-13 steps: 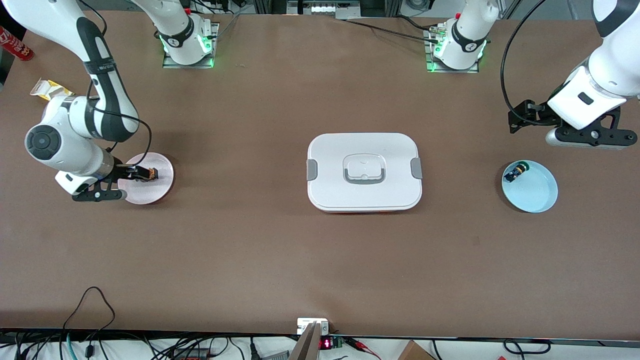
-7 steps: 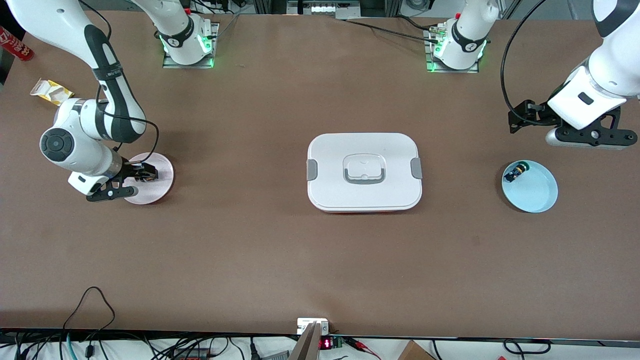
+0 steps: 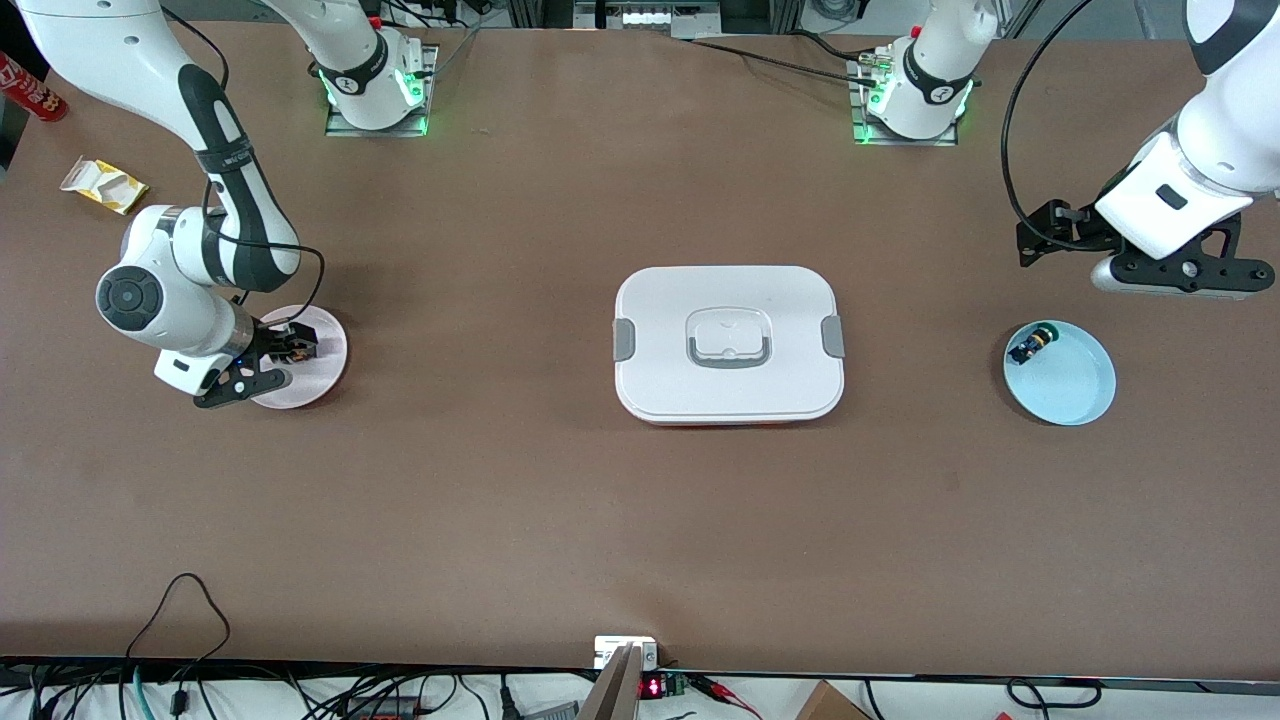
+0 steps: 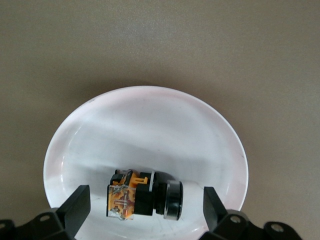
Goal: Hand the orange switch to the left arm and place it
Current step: 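Lower the right gripper onto the orange switch and close it, then lift the orange switch with the right gripper toward the box, then carry the switch above the box while the left gripper reaches it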
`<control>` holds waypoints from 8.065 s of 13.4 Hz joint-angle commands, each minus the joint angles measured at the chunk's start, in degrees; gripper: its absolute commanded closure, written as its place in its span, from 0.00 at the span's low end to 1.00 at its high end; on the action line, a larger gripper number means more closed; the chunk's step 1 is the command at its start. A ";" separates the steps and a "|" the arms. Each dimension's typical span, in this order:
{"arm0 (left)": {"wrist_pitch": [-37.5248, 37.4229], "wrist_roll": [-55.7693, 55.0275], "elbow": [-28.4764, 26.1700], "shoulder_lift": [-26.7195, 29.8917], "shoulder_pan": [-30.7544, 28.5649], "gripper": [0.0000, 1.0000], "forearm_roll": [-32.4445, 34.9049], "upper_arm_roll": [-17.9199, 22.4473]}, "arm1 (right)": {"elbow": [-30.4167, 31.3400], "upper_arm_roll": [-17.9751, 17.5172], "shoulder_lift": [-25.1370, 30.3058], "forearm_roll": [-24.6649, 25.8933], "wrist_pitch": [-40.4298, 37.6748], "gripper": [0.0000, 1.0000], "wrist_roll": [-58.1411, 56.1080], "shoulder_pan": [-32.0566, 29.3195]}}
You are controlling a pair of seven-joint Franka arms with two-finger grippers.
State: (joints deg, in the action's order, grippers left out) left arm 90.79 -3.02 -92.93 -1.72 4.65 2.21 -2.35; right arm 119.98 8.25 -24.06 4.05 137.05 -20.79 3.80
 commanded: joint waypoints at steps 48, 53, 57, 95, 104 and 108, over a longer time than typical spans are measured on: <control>-1.06 -0.32 0.47 0.41 -0.17 0.00 -0.10 0.06 | -3.34 -4.39 0.93 -0.45 -5.20 0.77 4.18 -3.97; -0.97 -0.32 0.55 0.49 -0.17 0.00 -0.10 0.06 | -8.52 -7.28 5.15 -0.53 -8.80 0.77 3.66 -3.88; -1.06 -0.32 0.55 0.49 -0.17 0.00 -0.10 0.06 | -18.79 -10.18 6.30 -0.62 -18.72 0.77 3.74 -3.45; -19.15 -0.23 2.31 -6.00 -3.24 0.00 -39.27 0.68 | -21.63 -10.89 8.68 -94.03 -19.19 0.71 -75.08 20.28; -19.78 0.74 1.00 -10.32 -2.54 0.00 -57.37 -1.08 | -22.77 -10.72 4.63 -110.22 -11.91 0.71 -77.03 30.47; -15.76 0.74 -4.17 -11.01 -2.89 0.00 -71.43 -2.31 | -23.73 -10.72 3.49 -110.57 -7.50 0.73 -76.86 33.03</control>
State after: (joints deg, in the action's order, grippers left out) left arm 72.61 -2.95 -94.12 -12.49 2.27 -62.90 -4.31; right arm 97.87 -3.01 -19.59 -104.75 128.17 -96.81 35.48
